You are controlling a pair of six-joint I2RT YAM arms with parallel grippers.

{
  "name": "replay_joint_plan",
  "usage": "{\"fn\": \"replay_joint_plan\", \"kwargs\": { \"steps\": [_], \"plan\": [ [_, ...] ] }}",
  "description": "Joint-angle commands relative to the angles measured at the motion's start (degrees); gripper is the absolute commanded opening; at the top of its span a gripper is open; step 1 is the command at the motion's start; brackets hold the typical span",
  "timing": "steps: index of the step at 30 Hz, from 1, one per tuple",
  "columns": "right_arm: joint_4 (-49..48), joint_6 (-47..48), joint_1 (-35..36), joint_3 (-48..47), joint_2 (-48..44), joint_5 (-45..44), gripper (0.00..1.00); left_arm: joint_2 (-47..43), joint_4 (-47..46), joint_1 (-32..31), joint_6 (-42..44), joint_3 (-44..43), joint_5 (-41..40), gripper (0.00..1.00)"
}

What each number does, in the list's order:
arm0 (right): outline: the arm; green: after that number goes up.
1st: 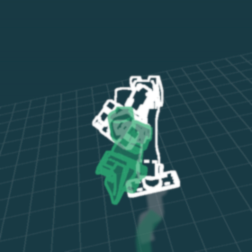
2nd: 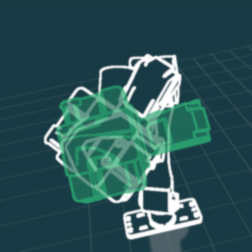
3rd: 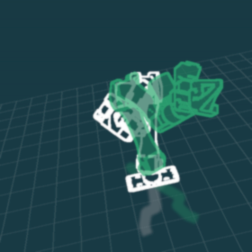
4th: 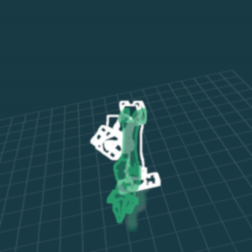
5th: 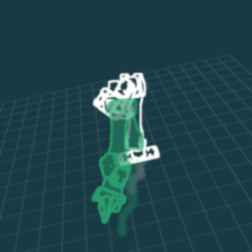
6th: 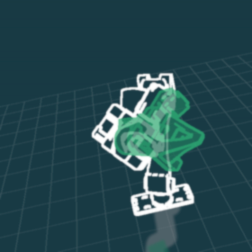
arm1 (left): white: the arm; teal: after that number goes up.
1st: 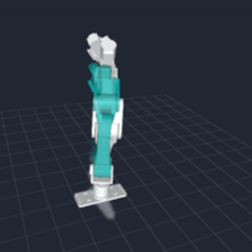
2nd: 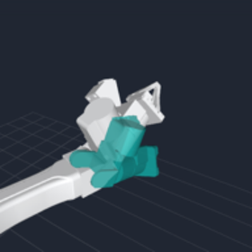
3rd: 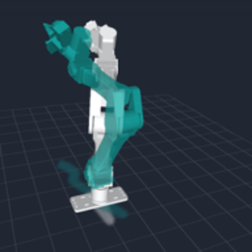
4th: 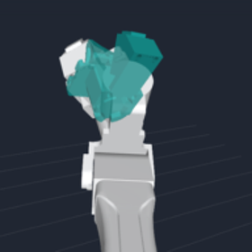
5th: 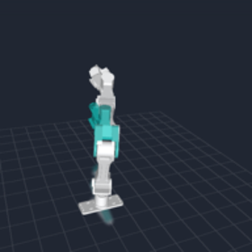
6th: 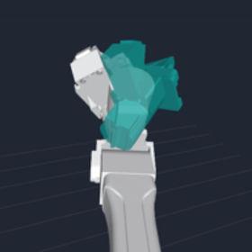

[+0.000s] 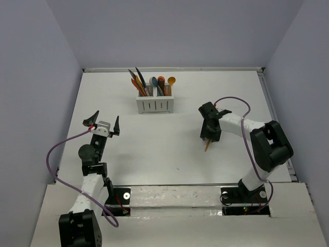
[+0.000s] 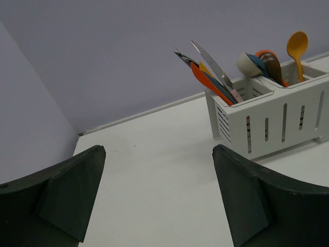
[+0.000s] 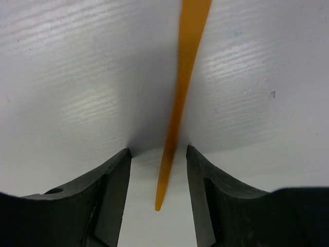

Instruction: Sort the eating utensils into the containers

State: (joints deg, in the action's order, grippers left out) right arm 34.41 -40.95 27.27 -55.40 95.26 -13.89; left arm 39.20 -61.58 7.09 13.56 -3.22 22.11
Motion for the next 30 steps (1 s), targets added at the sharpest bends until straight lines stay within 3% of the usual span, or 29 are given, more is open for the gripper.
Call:
{"fn": "replay_joint_plan", "kwargs": {
  "steps": [1,2,3,4,9,12,13,16,18,20,21,24,26,27,30],
  "plan": [
    [-3.13,-0.89,-1.34,0.47,6.95,-3.41,0.38,-0.18,-5.65,-0.24,0.24,7.18,-0.66,0.99],
    [-2.95,-0.8,-1.34,0.03,7.39,-3.69,0.29,-0.18,-5.65,-0.24,0.24,7.27,-0.66,0.99],
    [-2.95,-0.45,-1.34,-0.32,7.91,-3.86,0.1,-0.26,-5.65,-0.15,0.15,7.27,-0.66,0.99],
    [-2.95,0.34,-1.34,-0.85,8.09,-3.86,0.0,-0.26,-5.74,-0.15,0.15,7.27,-0.66,0.99],
    [-3.12,3.15,-1.34,-0.59,4.77,-9.63,0.0,0.0,-6.01,0.47,-0.03,7.35,0.04,0.99],
    [-3.48,5.08,1.38,0.2,-4.88,-14.94,0.0,0.7,-6.53,0.9,-0.29,7.27,0.74,0.99],
    [-6.43,6.83,3.82,0.55,-10.74,-17.81,0.0,1.31,-6.97,1.25,-0.38,7.09,0.92,0.99],
    [-11.02,12.72,7.09,-1.9,-17.37,-22.84,0.0,3.25,-7.32,1.52,-0.82,6.3,0.83,0.99],
    [-18.99,19.03,11.65,-5.24,-21.16,-25.48,0.0,4.3,-7.41,1.61,-0.82,5.95,0.66,0.99],
    [-29.52,31.58,15.43,-6.65,-21.96,-27.15,0.0,4.92,-7.76,1.7,-0.99,5.77,0.57,0.99],
    [-43.68,36.33,18.67,-7.18,-20.74,-24.89,0.0,5.44,-8.11,1.7,-0.99,5.69,0.48,0.99],
    [-68.58,54.71,22.82,-10.77,-11.12,-16.65,0.0,6.5,-8.55,1.7,-0.99,5.51,0.3,0.99],
    [-74.38,62.29,22.83,-19.89,-3.28,-14.59,0.0,6.77,-8.73,1.61,-0.91,5.6,0.3,0.99],
    [-76.14,63.87,22.83,-24.36,5.46,-14.76,0.0,6.94,-8.82,1.7,-0.99,5.51,0.22,0.99],
    [-75.99,68.81,22.83,-41.6,17.64,-9.79,0.0,7.55,-8.91,1.61,-1.17,5.16,-0.05,0.99]
  ]
}}
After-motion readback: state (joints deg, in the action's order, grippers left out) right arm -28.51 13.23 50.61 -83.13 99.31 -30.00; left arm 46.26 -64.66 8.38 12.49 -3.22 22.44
